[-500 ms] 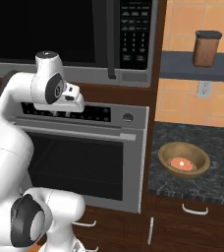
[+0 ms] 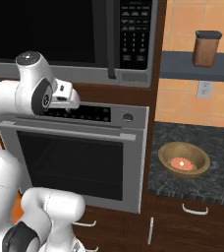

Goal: Open the microwave, place the bowl with waffle inside the microwave, then close the microwave door and turn it on.

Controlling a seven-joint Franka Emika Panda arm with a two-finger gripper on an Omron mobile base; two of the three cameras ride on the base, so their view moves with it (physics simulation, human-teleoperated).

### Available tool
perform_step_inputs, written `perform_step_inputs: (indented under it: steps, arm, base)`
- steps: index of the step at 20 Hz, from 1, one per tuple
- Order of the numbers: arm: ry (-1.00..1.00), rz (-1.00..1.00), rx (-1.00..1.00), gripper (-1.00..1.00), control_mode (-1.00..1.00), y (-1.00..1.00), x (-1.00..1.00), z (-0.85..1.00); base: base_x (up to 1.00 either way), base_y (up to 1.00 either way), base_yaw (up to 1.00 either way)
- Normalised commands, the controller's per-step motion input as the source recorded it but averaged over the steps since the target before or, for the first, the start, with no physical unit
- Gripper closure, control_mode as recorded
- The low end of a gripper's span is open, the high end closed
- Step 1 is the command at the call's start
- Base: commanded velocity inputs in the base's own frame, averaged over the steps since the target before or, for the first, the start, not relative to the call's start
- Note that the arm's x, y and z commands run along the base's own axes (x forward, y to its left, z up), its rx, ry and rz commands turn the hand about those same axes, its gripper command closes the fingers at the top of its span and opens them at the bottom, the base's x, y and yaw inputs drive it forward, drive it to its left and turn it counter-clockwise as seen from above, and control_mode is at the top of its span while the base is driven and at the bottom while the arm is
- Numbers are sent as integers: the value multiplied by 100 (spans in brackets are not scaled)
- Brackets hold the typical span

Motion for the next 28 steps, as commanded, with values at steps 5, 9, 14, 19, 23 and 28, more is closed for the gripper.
perform_step_inputs:
  steps: [5, 9, 14, 19, 23, 28]
  arm:
    - [-33, -2, 0, -100, -100, -29, -9, 52]
    - [-29, 0, 0, -100, -100, -43, -3, 76]
    - [-39, 0, 0, -100, -100, -45, -27, 54]
    - [-34, 0, 0, -100, -100, -34, -18, 49]
    - [-18, 0, 0, -100, -100, -5, 0, 39]
    - [-8, 0, 0, -100, -100, 0, 0, 25]
  base:
    - [0, 0, 0]
    - [0, 0, 0]
    - [0, 0, 0]
    - [0, 0, 0]
    - [0, 0, 0]
    - [0, 0, 0]
